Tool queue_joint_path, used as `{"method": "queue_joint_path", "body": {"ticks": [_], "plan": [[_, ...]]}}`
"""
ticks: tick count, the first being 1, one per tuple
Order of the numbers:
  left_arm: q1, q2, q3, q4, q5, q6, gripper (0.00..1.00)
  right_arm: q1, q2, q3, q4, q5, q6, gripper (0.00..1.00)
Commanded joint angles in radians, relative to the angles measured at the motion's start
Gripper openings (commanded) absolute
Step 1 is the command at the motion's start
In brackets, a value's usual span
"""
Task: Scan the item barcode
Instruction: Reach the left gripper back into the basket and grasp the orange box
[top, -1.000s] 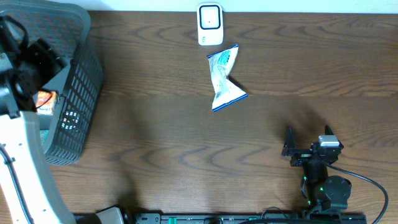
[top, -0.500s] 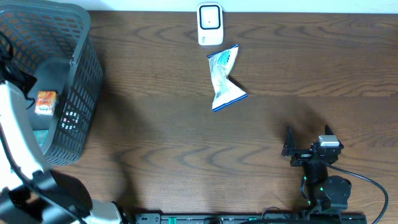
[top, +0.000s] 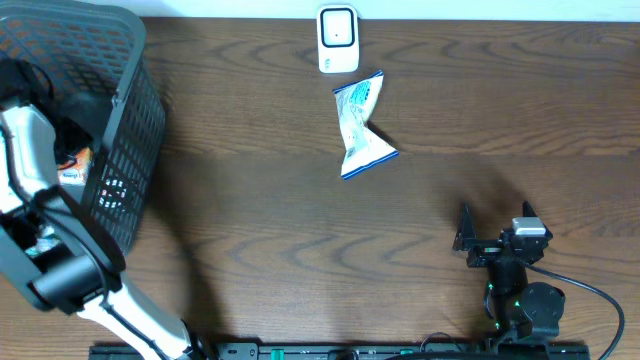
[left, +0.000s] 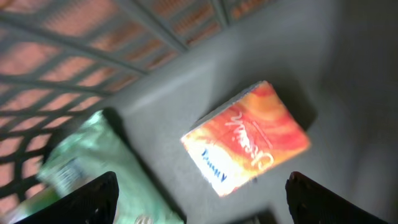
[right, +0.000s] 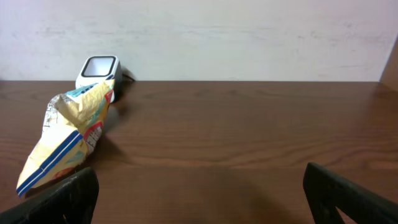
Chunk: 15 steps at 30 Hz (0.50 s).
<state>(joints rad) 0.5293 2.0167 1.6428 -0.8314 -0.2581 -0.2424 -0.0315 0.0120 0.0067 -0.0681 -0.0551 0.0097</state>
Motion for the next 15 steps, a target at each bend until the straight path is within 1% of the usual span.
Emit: {"method": "queue_joint_path", "body": {"ticks": [1, 7, 11, 15], "plan": [[-0.001, 0.064, -0.010, 0.023, 0.012, 0.097, 0.84, -0.006, -0.005, -0.001, -0.004, 0.003, -0.007, 0.99], [-0.005, 0.129, -0.010, 0.095, 0.013, 0.128, 0.84, -0.006, -0.005, -0.001, -0.004, 0.003, -0.007, 0.99], [-0.009, 0.135, -0.010, 0.144, 0.079, 0.225, 0.83, -0.006, -0.005, -0.001, -0.004, 0.003, -0.007, 0.99], [-0.010, 0.137, -0.010, 0.158, 0.119, 0.231, 0.78, -0.006, -0.005, -0.001, -0.004, 0.003, -0.007, 0.99]]}}
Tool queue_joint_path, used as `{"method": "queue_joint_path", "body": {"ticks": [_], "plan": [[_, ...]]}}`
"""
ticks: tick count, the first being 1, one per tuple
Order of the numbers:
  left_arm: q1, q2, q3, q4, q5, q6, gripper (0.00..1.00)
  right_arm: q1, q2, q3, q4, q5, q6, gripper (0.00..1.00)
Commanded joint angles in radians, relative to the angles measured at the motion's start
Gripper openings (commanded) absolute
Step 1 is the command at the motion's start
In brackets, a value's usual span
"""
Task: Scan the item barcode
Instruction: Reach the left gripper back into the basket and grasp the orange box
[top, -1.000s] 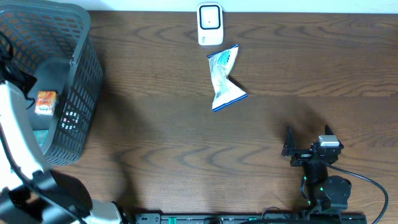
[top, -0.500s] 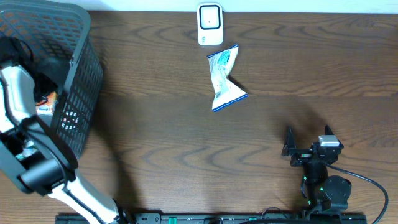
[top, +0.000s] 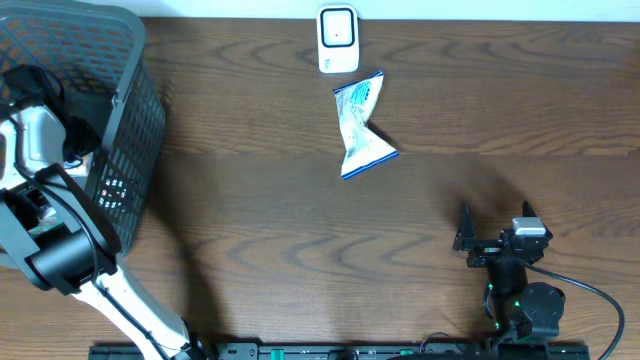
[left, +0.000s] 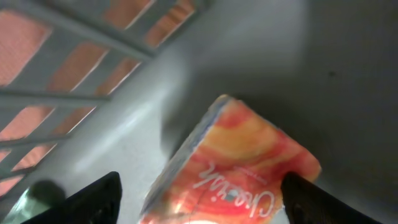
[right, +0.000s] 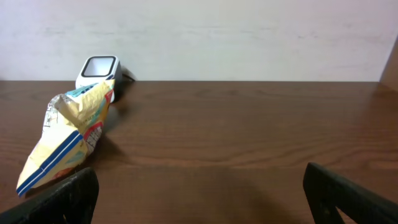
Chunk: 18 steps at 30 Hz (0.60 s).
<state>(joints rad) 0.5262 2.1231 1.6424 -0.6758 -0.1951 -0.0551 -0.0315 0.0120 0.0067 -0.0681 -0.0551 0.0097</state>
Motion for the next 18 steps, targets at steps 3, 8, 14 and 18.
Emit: {"method": "queue_joint_path", "body": {"ticks": [3, 8, 14, 18], "plan": [[-0.007, 0.037, -0.010, 0.004, 0.106, 0.044, 0.78, -0.006, -0.005, -0.001, -0.004, 0.003, -0.007, 0.99], [-0.007, 0.043, -0.010, -0.006, 0.163, 0.043, 0.57, -0.006, -0.005, -0.001, -0.004, 0.003, -0.007, 0.99], [-0.006, 0.033, -0.010, -0.028, 0.162, 0.022, 0.23, -0.006, -0.005, -0.001, -0.004, 0.003, -0.007, 0.99], [-0.006, -0.015, -0.008, -0.030, 0.162, -0.019, 0.14, -0.006, -0.005, -0.001, -0.004, 0.003, -0.007, 0.99]]}}
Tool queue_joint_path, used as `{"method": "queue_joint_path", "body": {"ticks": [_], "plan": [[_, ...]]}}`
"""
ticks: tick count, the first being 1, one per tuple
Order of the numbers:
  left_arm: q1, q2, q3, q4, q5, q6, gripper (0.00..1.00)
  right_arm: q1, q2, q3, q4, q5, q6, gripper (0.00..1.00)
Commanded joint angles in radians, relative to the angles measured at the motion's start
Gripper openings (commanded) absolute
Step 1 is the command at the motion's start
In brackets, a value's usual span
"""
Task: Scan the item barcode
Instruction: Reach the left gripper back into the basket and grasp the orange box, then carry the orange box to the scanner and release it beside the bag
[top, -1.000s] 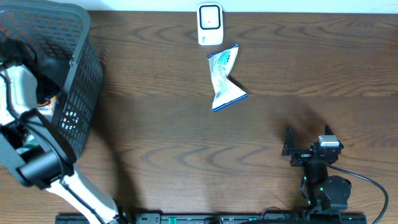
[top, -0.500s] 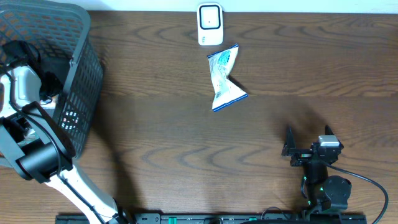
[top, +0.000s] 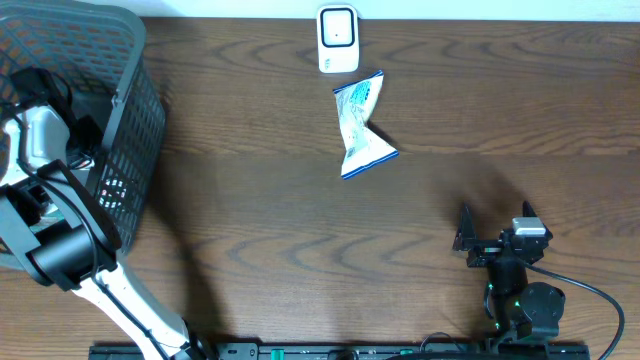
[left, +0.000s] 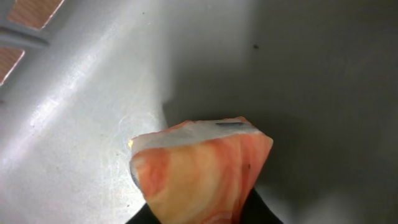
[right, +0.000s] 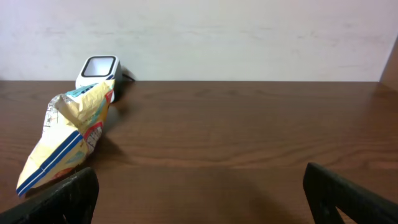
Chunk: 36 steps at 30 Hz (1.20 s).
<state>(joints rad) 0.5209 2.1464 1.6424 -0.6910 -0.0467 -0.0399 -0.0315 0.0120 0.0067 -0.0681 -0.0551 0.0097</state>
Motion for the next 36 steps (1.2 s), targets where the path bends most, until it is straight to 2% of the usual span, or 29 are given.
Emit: {"method": "queue_joint_path", "body": {"ticks": [1, 7, 12, 20, 22, 30, 36], "plan": [[0.000, -0.060, -0.008, -0.014, 0.013, -0.049, 0.09, -0.006, -0.005, -0.001, -0.004, 0.003, -0.007, 0.99], [0.000, -0.238, -0.008, 0.000, 0.014, -0.139, 0.08, -0.006, -0.005, -0.001, -0.004, 0.003, -0.007, 0.99], [-0.001, -0.421, -0.008, 0.005, 0.024, -0.309, 0.08, -0.006, -0.005, -0.001, -0.004, 0.003, -0.007, 0.99], [-0.036, -0.644, -0.008, 0.064, 0.547, -0.369, 0.08, -0.006, -0.005, -0.001, -0.004, 0.003, -0.007, 0.99], [-0.078, -0.658, -0.008, 0.075, 0.580, -0.406, 0.08, -0.006, -0.005, -0.001, -0.004, 0.003, -0.007, 0.99], [-0.375, -0.635, -0.008, 0.084, 0.557, -0.378, 0.08, -0.006, -0.005, -0.001, -0.004, 0.003, -0.007, 0.99], [-0.612, -0.555, -0.008, 0.081, 0.350, -0.354, 0.08, -0.006, -0.005, -0.001, -0.004, 0.003, -0.007, 0.99]]}}
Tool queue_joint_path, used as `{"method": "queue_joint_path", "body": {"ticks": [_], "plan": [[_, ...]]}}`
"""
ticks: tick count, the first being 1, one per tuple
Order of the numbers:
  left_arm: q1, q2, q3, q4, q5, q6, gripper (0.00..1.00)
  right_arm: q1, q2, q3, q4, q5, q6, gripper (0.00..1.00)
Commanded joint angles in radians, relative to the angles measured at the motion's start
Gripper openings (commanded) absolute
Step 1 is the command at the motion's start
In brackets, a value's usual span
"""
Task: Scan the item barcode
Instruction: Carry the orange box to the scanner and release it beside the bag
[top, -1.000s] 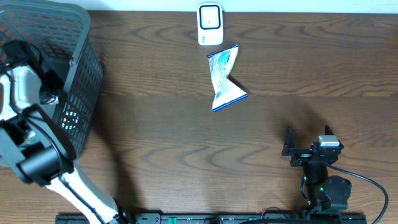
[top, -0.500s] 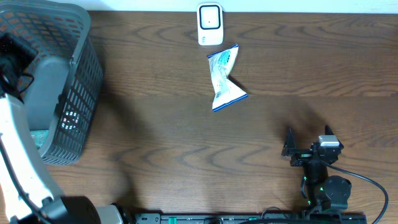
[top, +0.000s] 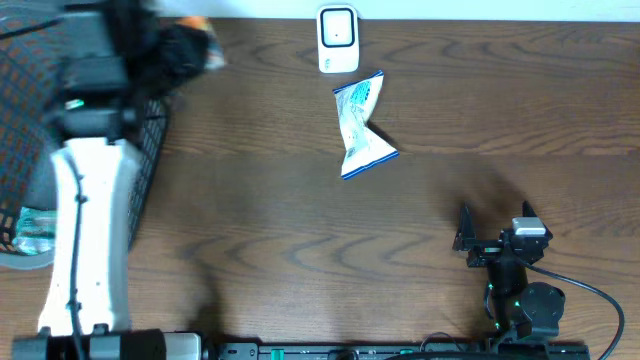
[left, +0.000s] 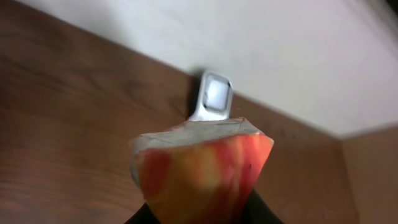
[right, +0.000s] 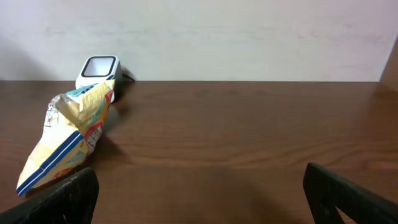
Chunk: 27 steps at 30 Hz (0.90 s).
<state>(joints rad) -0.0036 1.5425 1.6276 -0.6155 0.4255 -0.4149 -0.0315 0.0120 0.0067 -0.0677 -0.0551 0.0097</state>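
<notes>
An orange and yellow packet fills the lower middle of the left wrist view, and my left gripper is shut on its lower end. Overhead, that gripper and the packet are blurred, raised above the table's far left beside the basket. The white scanner stands at the far edge; in the left wrist view the scanner is beyond the packet. My right gripper rests open and empty near the front right.
A blue and white snack bag lies on the table just in front of the scanner. The dark mesh basket stands at the far left with a green packet inside. The wooden table spans the view.
My left gripper held the orange packet down inside the basket; now it holds the packet up outside the basket, over the table's far left, facing the scanner. The right arm has not moved.
My left gripper was open above the orange packet on the basket floor, beside a green packet. Then it was closer over the packet, then shut on it in the basket. Now the packet is out of the basket, held toward the scanner.
</notes>
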Motion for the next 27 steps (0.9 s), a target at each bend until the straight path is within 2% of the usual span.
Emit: {"method": "queue_joint_path", "body": {"ticks": [1, 8, 14, 16, 18, 21, 23, 27], "plan": [[-0.120, 0.068, 0.007, 0.008, -0.150, 0.021, 0.08, -0.006, -0.005, -0.001, -0.005, 0.003, -0.007, 0.99], [-0.297, 0.256, 0.007, 0.065, -0.347, 0.021, 0.09, -0.006, -0.005, -0.001, -0.005, 0.003, -0.007, 0.99], [-0.362, 0.434, 0.007, 0.103, -0.362, 0.016, 0.09, -0.006, -0.005, -0.001, -0.005, 0.003, -0.007, 0.99], [-0.378, 0.482, 0.007, 0.106, -0.362, 0.008, 0.17, -0.006, -0.005, -0.001, -0.005, 0.003, -0.007, 0.99], [-0.391, 0.521, 0.007, 0.106, -0.362, 0.008, 0.17, -0.006, -0.005, -0.001, -0.005, 0.003, -0.007, 0.99], [-0.405, 0.559, 0.007, 0.105, -0.363, 0.009, 0.26, -0.006, -0.005, -0.001, -0.005, 0.003, -0.007, 0.99], [-0.409, 0.563, 0.007, 0.105, -0.362, 0.009, 0.38, -0.006, -0.005, -0.001, -0.005, 0.003, -0.007, 0.99], [-0.407, 0.553, 0.007, 0.105, -0.362, 0.010, 0.43, -0.006, -0.005, -0.001, -0.005, 0.003, -0.007, 0.99]]}}
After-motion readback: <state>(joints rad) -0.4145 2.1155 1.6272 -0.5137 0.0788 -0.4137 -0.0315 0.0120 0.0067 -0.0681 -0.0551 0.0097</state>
